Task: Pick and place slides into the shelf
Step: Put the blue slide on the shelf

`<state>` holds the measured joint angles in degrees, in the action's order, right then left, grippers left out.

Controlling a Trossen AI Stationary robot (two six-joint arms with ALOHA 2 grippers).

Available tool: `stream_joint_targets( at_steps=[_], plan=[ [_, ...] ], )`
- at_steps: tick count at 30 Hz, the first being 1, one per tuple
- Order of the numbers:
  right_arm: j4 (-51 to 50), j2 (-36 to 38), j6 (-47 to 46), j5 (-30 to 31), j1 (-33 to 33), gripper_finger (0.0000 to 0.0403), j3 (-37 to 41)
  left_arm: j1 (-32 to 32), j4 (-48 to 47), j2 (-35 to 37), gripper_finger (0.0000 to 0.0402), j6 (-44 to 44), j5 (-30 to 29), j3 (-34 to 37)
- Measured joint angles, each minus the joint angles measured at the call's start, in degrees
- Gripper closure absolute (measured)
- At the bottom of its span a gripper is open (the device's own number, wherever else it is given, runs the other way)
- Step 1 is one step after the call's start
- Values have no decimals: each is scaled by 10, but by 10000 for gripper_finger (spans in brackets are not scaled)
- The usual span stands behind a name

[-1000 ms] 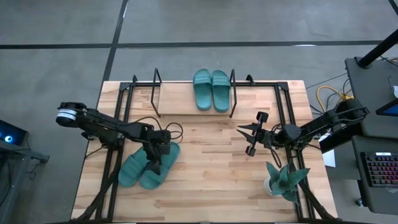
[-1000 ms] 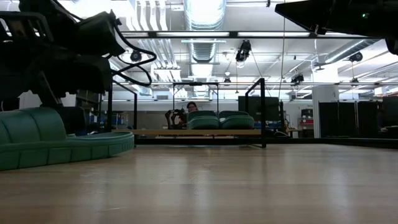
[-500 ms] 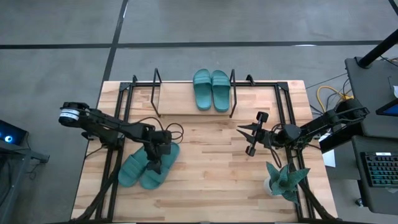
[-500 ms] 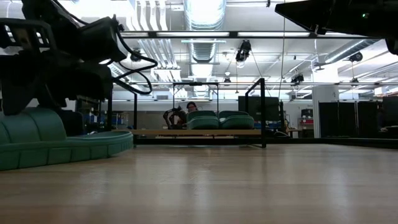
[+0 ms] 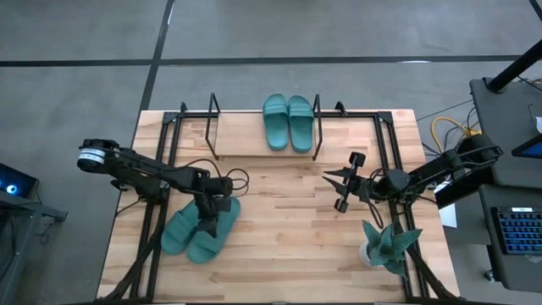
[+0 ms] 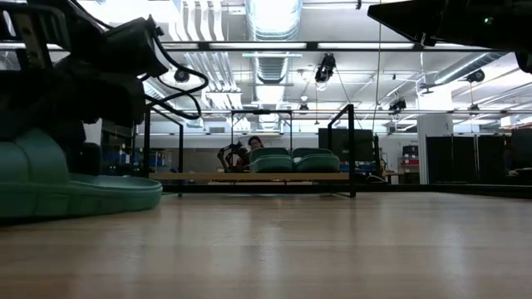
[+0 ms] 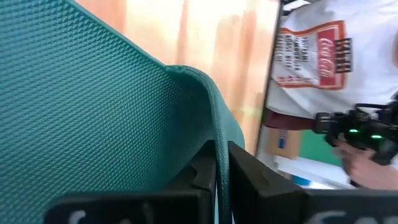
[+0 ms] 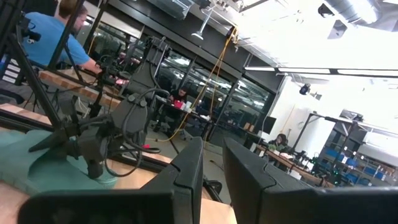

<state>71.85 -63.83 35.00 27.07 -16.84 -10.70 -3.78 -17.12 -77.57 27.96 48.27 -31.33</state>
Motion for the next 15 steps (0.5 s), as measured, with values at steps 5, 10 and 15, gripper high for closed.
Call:
stream_joint_targets(
  at_steps=[5, 10, 15],
  plan=[
    [0, 0, 0, 0, 0, 349, 0, 0, -1, 1, 395, 17, 18, -11],
    [0, 0, 0, 0, 0, 349, 0, 0, 0, 1, 399, 17, 23, -41],
    [0, 0, 2, 0, 0, 349, 0, 0, 1, 1, 399, -2, 15, -80]
  ],
)
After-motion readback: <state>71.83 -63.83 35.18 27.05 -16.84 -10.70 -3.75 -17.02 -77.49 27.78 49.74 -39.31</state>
